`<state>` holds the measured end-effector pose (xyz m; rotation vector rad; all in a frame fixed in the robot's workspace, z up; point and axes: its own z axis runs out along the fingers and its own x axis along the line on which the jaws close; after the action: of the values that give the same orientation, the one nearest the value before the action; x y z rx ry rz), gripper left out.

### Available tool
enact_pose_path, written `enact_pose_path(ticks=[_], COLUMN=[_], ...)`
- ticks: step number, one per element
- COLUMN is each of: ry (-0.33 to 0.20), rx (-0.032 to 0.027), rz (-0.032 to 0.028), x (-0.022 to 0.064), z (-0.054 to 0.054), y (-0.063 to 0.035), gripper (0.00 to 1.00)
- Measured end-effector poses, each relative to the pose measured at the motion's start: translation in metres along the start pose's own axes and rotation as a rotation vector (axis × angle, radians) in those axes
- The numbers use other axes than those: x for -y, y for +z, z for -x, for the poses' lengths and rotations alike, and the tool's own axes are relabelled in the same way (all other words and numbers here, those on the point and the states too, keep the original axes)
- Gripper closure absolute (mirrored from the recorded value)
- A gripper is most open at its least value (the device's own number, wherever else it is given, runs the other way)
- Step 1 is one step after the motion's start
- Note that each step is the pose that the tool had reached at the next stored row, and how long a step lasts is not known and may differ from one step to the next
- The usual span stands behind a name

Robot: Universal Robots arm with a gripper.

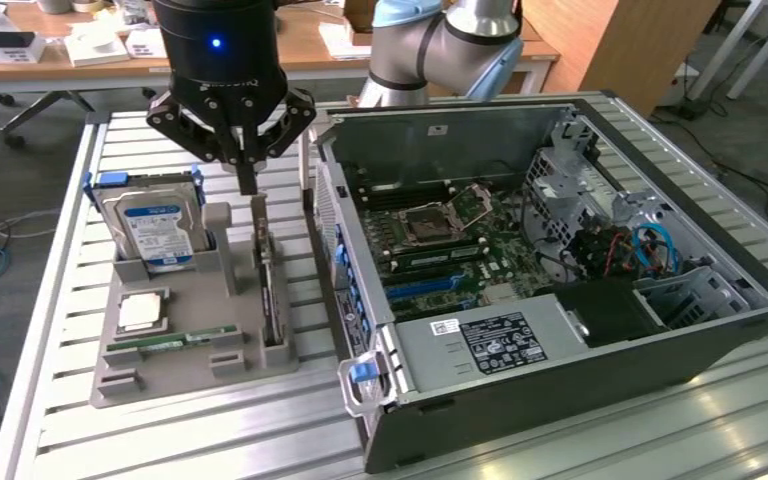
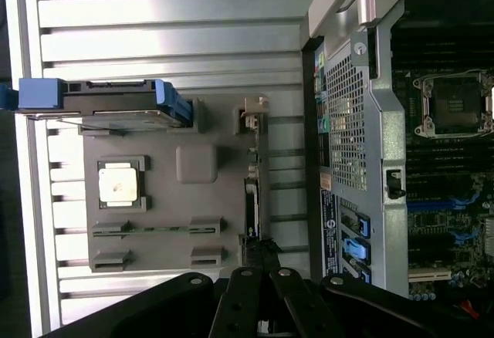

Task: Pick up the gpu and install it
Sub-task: 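Pick up the gpu and move the gpu toward the slot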

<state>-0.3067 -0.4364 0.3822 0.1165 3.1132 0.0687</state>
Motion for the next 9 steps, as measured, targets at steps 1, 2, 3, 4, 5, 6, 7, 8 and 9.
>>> enact_pose_path(ticks=[1,2,3,4,5,6,7,8,9], ry=[0.000,0.000,0.000,0.000,0.000,0.000,0.000,0.000,0.000], rx=[0.0000,0.0000,-0.0001,-0.0001,0.0000,-0.0001,0.0000,0.0000,-0.0001], rz=[0.0000,0.0000,0.0000,0.0000,0.0000,0.0000,0.0000,0.0000,0.0001], x=[0.0000,0.0000,0.0000,0.0000,0.0000,0.0000,0.0000,0.0000,0.0000], z=[0.0000,0.0000,0.0000,0.0000,0.0000,0.0000,0.0000,0.0000,0.0000], y=[0.0000,0.0000,0.0000,0.0000,0.0000,0.0000,0.0000,0.0000,0.0000], gripper=[0.89,0.89,0.89,0.89,0.89,0.89,0.89,0.89,0.89])
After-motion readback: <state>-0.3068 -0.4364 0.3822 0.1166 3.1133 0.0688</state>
